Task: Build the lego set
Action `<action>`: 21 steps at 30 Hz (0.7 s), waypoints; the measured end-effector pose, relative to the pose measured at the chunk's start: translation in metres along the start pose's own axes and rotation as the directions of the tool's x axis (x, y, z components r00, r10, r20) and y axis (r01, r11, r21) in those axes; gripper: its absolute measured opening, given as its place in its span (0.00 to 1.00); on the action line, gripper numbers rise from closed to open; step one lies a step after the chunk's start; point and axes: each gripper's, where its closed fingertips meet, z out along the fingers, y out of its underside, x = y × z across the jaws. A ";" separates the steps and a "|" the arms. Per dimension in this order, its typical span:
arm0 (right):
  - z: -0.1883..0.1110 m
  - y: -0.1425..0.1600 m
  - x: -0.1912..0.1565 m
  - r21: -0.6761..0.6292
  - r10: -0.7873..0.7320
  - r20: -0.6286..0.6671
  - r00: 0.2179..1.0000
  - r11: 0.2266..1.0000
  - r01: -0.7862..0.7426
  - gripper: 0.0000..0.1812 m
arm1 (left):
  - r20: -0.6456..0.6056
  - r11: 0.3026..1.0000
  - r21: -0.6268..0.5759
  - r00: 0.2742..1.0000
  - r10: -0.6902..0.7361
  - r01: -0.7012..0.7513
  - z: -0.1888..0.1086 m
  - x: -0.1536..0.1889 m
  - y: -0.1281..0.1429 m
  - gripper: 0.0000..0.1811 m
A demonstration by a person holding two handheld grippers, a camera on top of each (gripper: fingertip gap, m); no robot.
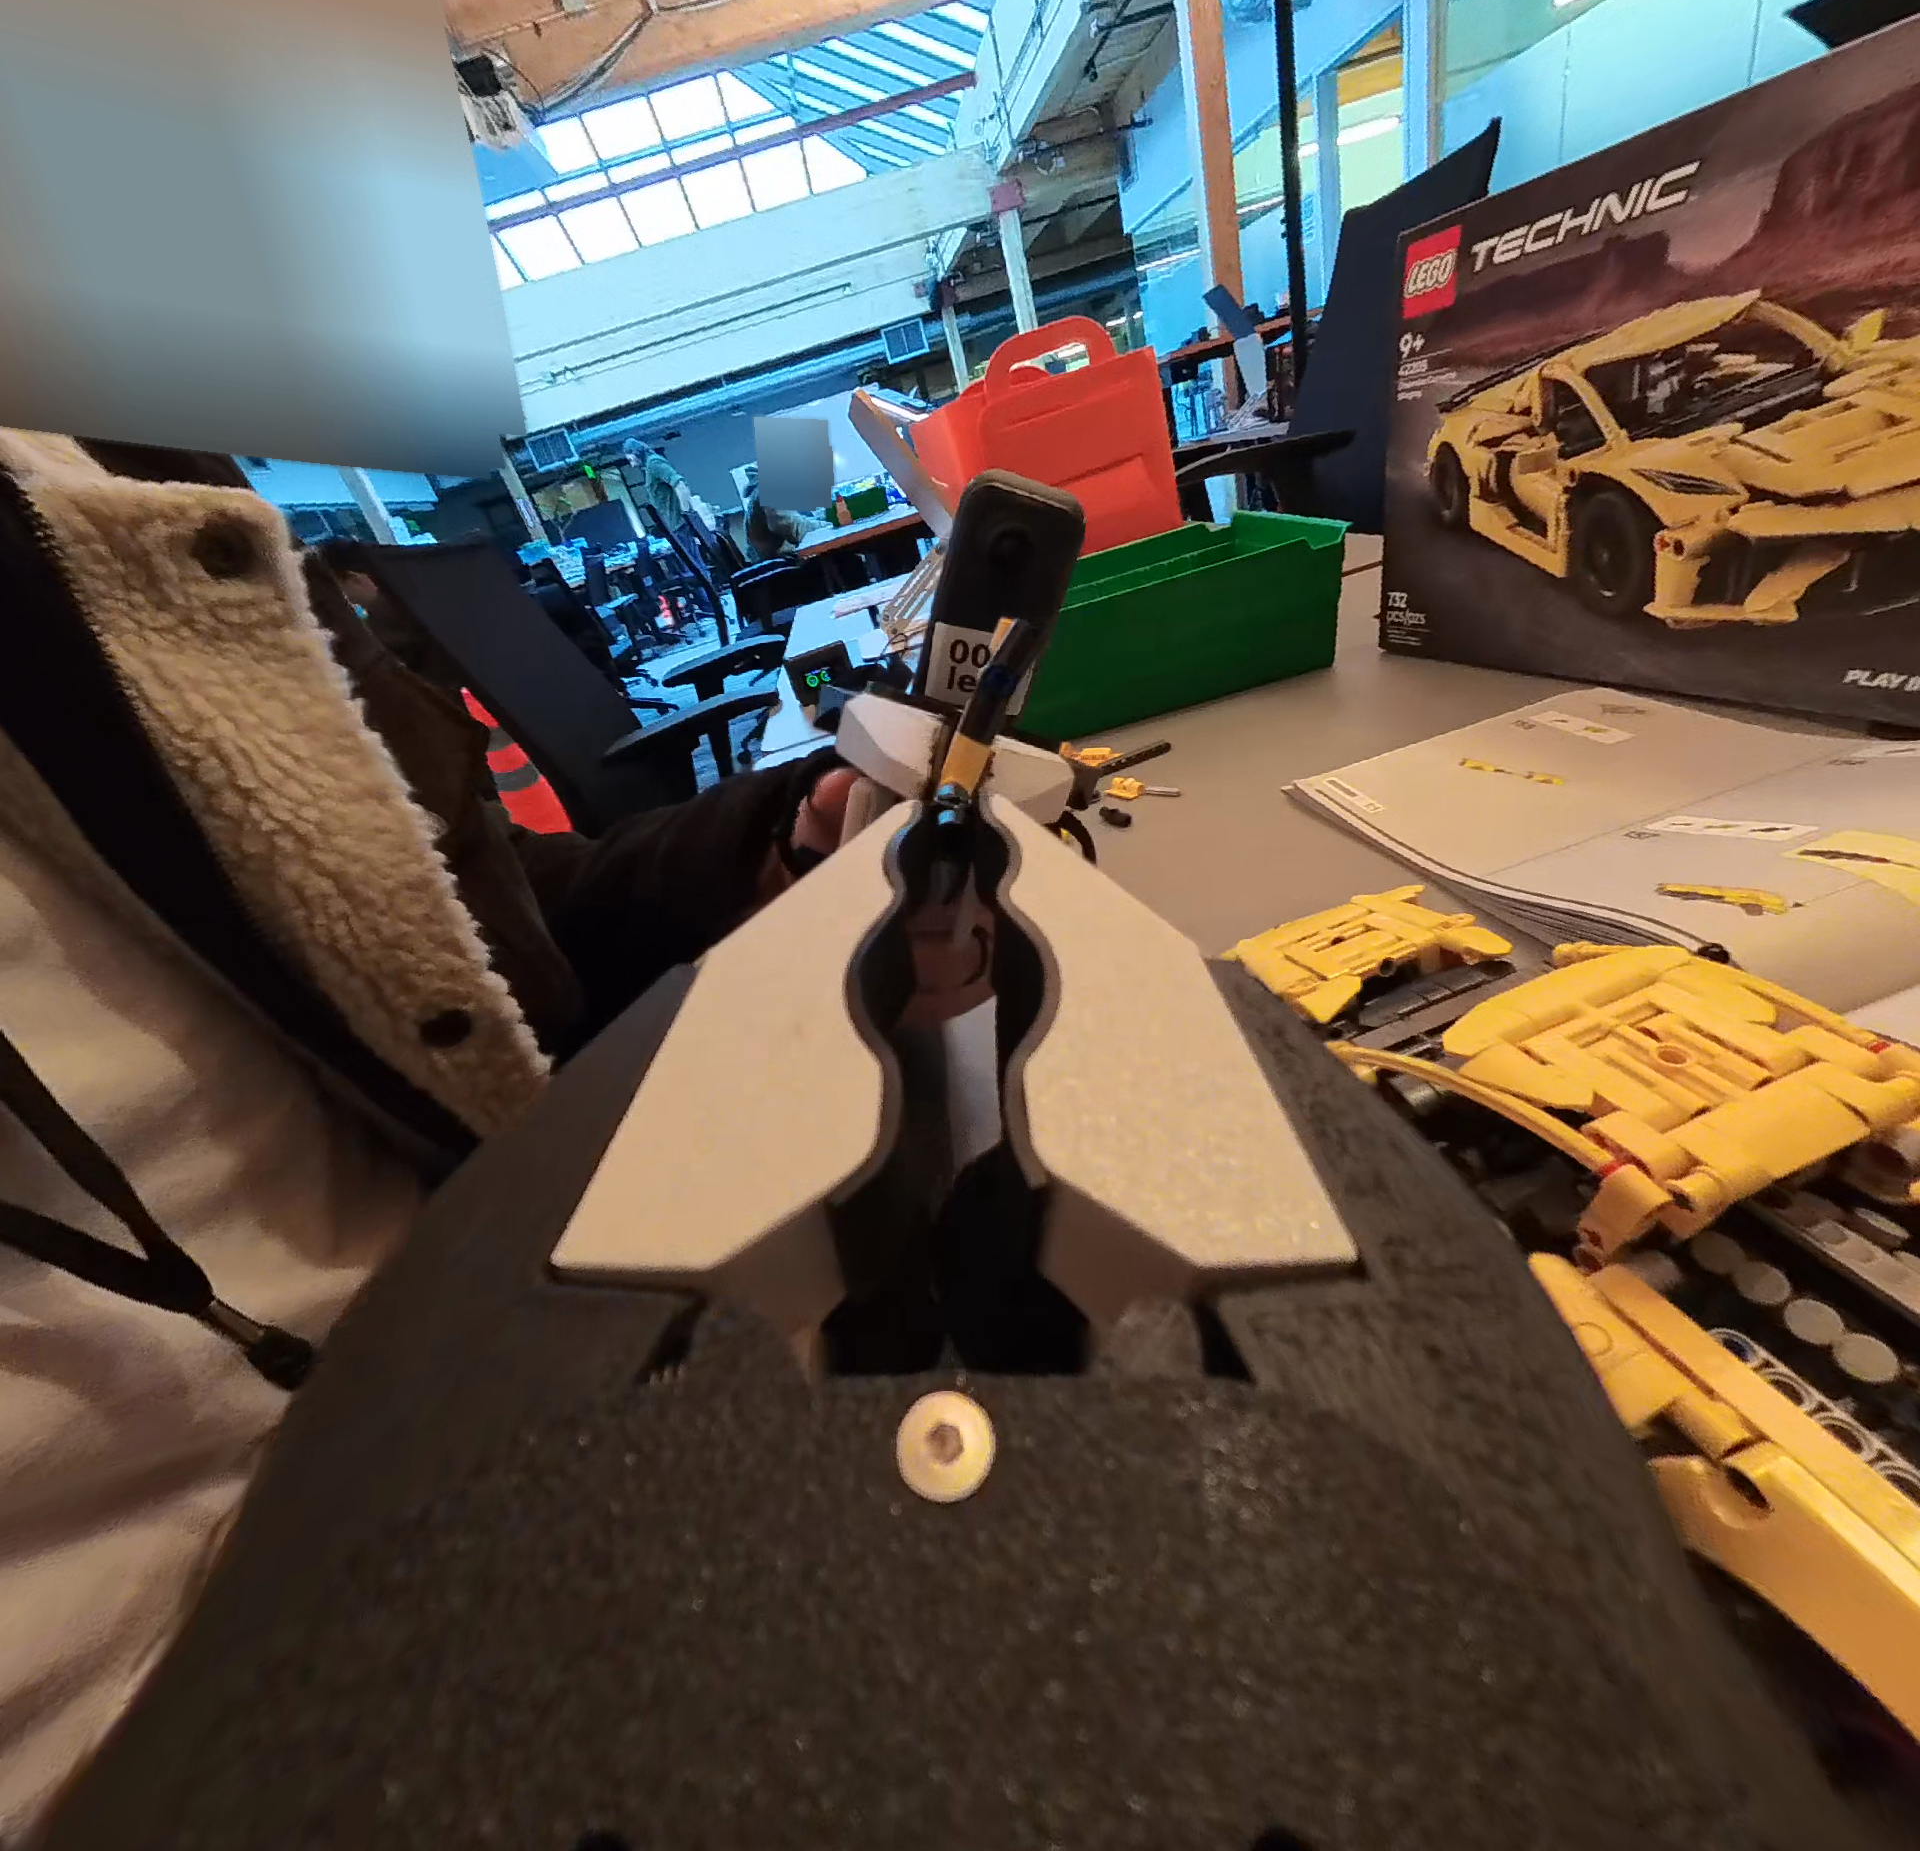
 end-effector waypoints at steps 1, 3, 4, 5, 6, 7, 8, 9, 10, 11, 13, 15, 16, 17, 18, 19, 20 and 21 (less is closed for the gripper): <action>0.000 0.001 0.000 -0.001 0.016 0.004 1.000 1.000 -0.016 0.04 | 0.004 1.000 -0.001 1.000 0.004 -0.004 0.000 -0.001 0.000 0.03; -0.001 0.003 0.000 -0.012 0.055 0.018 0.998 0.998 -0.054 0.04 | 0.021 0.999 -0.014 0.999 0.031 -0.031 0.000 -0.001 0.002 0.03; -0.001 0.003 0.001 -0.012 0.072 0.024 0.997 0.997 -0.072 0.04 | 0.034 0.998 -0.019 0.998 0.053 -0.052 0.001 -0.002 0.003 0.03; -0.002 0.005 0.001 -0.016 0.084 0.033 0.996 0.996 -0.083 0.04 | 0.044 0.997 -0.028 0.996 0.073 -0.072 0.001 -0.002 0.004 0.03; -0.002 0.005 0.001 -0.019 0.086 0.033 0.996 0.996 -0.086 0.04 | 0.052 0.996 -0.034 0.995 0.085 -0.083 0.001 -0.003 0.005 0.03; -0.002 0.005 0.003 -0.016 0.083 0.027 0.996 0.996 -0.083 0.04 | 0.061 0.995 -0.034 0.994 0.093 -0.091 0.002 -0.004 0.005 0.03; -0.003 0.006 0.002 -0.018 0.087 0.037 0.996 0.996 -0.086 0.04 | 0.063 0.994 -0.037 0.993 0.100 -0.098 0.002 -0.004 0.006 0.04; -0.003 0.007 0.002 -0.027 0.097 0.043 0.994 0.995 -0.096 0.04 | 0.067 0.994 -0.045 0.992 0.106 -0.103 0.002 -0.005 0.007 0.03; -0.004 0.009 0.005 -0.036 0.097 0.034 0.995 0.995 -0.096 0.04 | 0.080 0.993 -0.049 0.991 0.108 -0.104 0.002 -0.007 0.008 0.03; -0.004 0.010 0.006 -0.036 0.099 0.032 0.995 0.995 -0.098 0.04 | 0.085 0.994 -0.048 0.991 0.102 -0.098 0.002 -0.008 0.008 0.03; -0.003 0.004 0.003 0.011 0.104 0.042 0.994 0.994 -0.105 0.04 | 0.069 0.996 -0.015 0.994 0.086 -0.085 0.003 -0.006 0.004 0.04; -0.003 0.001 0.002 0.029 0.088 0.042 0.995 0.996 -0.089 0.04 | 0.057 0.996 0.005 0.995 0.087 -0.087 0.005 -0.003 0.002 0.03; -0.003 0.003 0.005 0.012 0.083 0.024 0.996 0.996 -0.084 0.04 | 0.070 0.996 -0.003 0.993 0.093 -0.093 0.005 -0.005 0.002 0.04; -0.003 0.006 0.005 -0.008 0.076 0.019 0.997 0.997 -0.076 0.04 | 0.076 0.996 -0.015 0.993 0.089 -0.088 0.004 -0.007 0.005 0.03; -0.004 0.008 0.004 -0.023 0.070 0.024 0.997 0.997 -0.069 0.04 | 0.070 0.997 -0.027 0.995 0.077 -0.076 0.003 -0.007 0.007 0.03; -0.004 0.009 0.002 -0.031 0.063 0.032 0.998 0.998 -0.062 0.04 | 0.062 0.997 -0.033 0.995 0.074 -0.072 0.003 -0.005 0.008 0.03; -0.004 0.011 0.000 -0.056 0.067 0.051 0.996 0.996 -0.064 0.04 | 0.054 0.996 -0.050 0.995 0.079 -0.077 0.004 -0.004 0.010 0.03; -0.004 0.016 0.000 -0.090 0.065 0.052 0.997 0.994 -0.060 0.04 | 0.059 0.993 -0.075 0.994 0.095 -0.090 0.005 -0.005 0.014 0.03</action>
